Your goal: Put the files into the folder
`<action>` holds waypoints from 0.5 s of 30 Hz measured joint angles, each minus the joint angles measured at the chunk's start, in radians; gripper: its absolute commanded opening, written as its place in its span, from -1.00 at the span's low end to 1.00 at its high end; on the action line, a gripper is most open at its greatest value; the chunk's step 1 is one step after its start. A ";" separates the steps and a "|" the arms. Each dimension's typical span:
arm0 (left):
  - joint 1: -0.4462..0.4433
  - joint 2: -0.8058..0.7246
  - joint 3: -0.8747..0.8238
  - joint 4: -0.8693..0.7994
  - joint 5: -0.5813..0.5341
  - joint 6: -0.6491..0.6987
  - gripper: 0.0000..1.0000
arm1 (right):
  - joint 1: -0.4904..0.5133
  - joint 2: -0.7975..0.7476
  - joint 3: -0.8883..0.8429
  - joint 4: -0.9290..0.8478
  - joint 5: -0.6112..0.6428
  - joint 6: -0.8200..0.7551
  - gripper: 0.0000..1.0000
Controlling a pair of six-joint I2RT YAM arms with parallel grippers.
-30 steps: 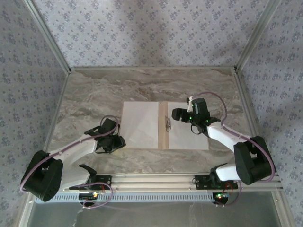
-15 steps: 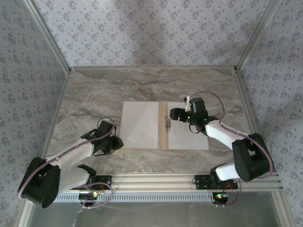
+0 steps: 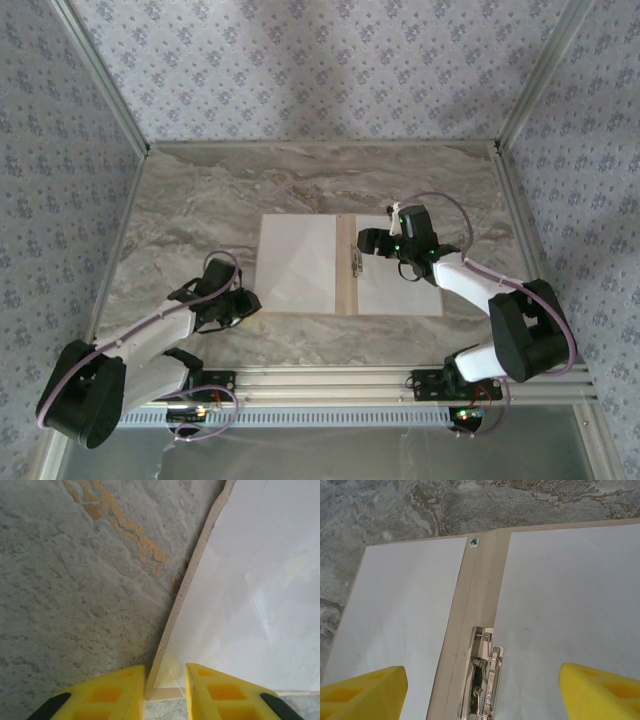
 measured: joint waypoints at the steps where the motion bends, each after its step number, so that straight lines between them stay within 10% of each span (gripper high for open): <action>1: 0.003 -0.001 -0.003 0.003 0.003 -0.001 -0.49 | 0.000 0.000 0.000 0.000 0.000 0.000 0.62; 15: 0.060 -0.053 -0.066 0.073 0.072 -0.018 -0.57 | 0.005 0.023 0.011 -0.005 -0.008 0.000 0.62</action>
